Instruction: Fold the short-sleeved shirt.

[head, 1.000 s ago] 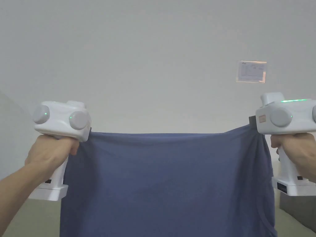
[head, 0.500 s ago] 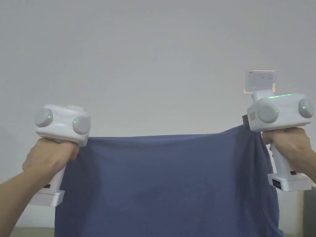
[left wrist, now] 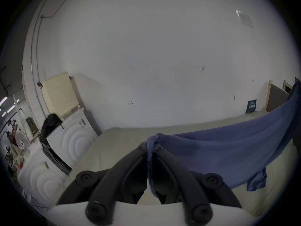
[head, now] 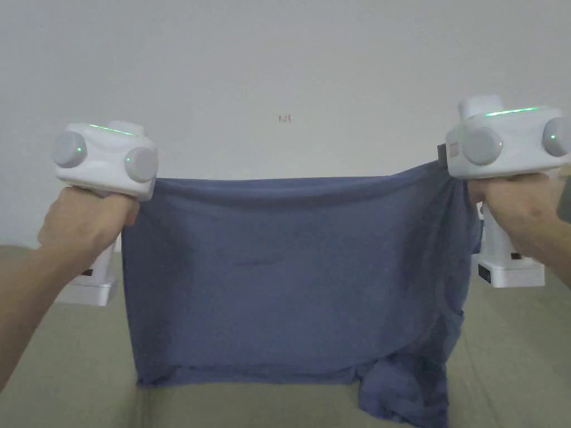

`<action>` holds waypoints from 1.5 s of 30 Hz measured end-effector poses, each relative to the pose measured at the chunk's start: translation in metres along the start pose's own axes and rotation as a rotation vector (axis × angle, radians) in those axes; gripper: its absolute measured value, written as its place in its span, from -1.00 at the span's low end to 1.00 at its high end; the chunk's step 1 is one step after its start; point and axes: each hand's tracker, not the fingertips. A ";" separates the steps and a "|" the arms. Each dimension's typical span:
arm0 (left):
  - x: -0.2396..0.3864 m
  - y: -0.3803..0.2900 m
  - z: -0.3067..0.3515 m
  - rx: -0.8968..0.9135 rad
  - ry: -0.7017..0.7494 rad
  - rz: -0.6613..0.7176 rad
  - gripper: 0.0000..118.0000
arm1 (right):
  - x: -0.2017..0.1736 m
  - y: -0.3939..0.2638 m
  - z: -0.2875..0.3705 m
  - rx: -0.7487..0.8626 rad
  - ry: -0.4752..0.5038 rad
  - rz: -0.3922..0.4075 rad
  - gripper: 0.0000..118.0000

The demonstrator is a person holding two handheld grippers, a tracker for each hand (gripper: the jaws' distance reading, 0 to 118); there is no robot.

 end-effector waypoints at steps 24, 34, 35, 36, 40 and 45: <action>-0.026 -0.298 0.095 -0.199 -0.145 0.023 -0.94 | 0.010 -0.310 0.170 -0.277 0.179 -0.047 -0.83; -0.074 -0.385 0.244 -0.262 -0.202 0.039 -0.94 | 0.062 -0.378 0.319 -0.375 0.209 -0.157 -0.83; -0.078 -0.394 0.255 -0.263 -0.205 0.037 -0.94 | 0.063 -0.384 0.331 -0.389 0.223 -0.154 -0.83; -0.082 -0.403 0.267 -0.266 -0.207 0.041 -0.94 | 0.063 -0.393 0.343 -0.392 0.225 -0.120 -0.83; -0.093 -0.434 0.296 -0.315 -0.261 0.084 -0.94 | 0.065 -0.422 0.372 -0.426 0.242 -0.088 -0.83; -0.094 -0.457 0.298 -0.359 -0.265 0.063 -0.94 | 0.062 -0.437 0.382 -0.463 0.239 -0.103 -0.83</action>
